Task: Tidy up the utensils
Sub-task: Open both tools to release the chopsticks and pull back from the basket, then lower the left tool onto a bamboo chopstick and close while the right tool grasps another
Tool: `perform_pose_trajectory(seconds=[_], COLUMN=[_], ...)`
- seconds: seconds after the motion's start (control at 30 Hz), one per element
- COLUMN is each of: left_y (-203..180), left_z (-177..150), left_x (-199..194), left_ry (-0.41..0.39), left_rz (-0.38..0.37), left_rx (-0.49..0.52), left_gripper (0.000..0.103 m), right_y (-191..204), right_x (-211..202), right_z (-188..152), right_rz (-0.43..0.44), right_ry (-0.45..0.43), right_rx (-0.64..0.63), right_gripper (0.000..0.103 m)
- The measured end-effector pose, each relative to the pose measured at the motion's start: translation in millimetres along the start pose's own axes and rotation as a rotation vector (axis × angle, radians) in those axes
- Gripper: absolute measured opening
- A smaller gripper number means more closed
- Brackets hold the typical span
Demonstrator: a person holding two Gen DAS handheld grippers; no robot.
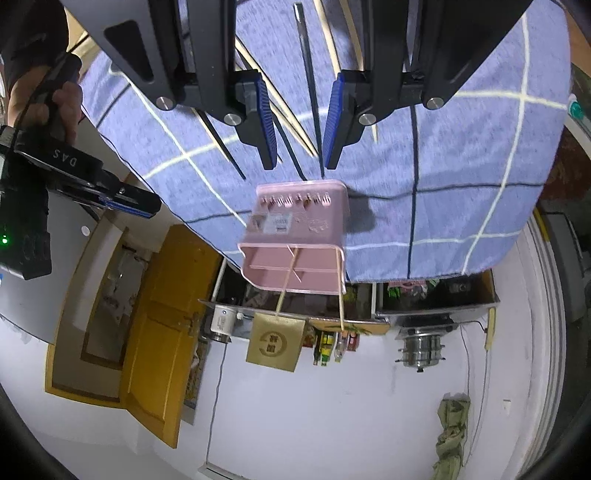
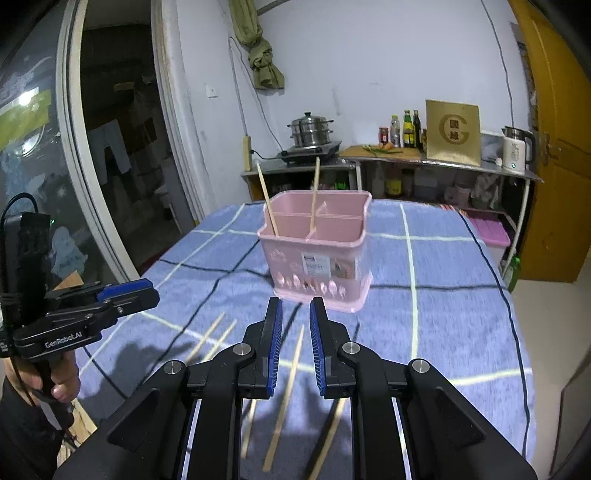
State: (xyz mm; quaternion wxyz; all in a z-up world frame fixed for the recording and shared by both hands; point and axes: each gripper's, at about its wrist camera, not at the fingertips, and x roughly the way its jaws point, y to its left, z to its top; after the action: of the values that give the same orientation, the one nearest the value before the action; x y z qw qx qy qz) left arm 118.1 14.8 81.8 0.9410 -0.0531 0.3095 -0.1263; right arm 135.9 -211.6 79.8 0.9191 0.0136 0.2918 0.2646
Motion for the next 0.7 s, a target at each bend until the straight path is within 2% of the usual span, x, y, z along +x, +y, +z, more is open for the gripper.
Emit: perform_pose_trajectory(seconds=[0.2, 0.7], left_y=[-1.2, -7.6], left_z=[-17.4, -39.2], left_x=[10.9, 77.0], left_ry=[0.042, 0.196], left_rz=[-0.011, -0.039], left_rx=[-0.017, -0.051], left_gripper=[0.025, 0.025], right_y=[-13.8, -52.2], right_x=[8.9, 81.5], right_z=[-18.5, -52.2], right_rz=[-0.031, -0.115], right_ry=[0.051, 0.272], right_rx=[0.031, 0.098], right_gripper=[0.016, 0.016])
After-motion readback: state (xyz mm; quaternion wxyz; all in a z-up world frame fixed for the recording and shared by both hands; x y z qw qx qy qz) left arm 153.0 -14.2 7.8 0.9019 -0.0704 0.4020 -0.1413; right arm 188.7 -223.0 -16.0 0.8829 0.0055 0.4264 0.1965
